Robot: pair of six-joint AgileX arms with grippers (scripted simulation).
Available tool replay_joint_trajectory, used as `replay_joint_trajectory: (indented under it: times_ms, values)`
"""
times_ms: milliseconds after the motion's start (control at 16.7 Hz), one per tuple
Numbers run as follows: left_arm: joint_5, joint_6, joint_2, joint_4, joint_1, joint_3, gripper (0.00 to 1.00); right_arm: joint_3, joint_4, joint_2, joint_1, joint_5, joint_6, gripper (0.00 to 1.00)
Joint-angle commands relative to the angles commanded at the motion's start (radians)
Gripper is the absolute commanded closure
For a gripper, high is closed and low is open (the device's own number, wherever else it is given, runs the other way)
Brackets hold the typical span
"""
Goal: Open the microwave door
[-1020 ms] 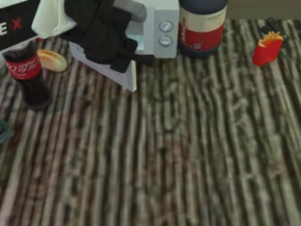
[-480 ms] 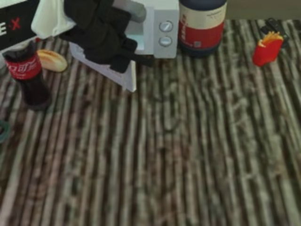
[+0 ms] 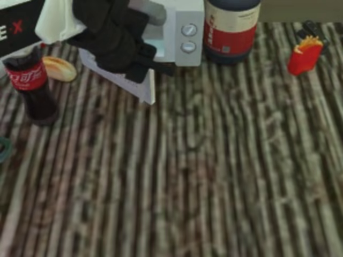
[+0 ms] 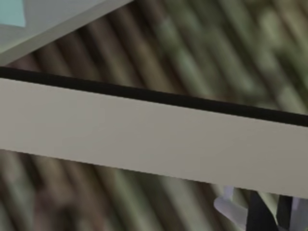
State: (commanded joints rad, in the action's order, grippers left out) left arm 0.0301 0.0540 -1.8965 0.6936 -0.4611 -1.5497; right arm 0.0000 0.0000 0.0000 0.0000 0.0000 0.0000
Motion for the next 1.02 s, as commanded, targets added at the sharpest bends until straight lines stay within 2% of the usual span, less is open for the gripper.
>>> replay_joint_trajectory:
  times_ms: [300,660,1020]
  values:
    - [0.014,0.012,0.004,0.000,0.001,0.012,1.00,0.000,0.000,0.000,0.000,0.000,0.000,0.00]
    - [0.083,0.144,0.062,-0.007,0.049,0.078,1.00,0.000,0.000,0.000,0.000,0.000,0.000,0.00]
    - [0.086,0.149,0.064,-0.007,0.051,0.082,1.00,0.000,0.000,0.000,0.000,0.000,0.000,0.00]
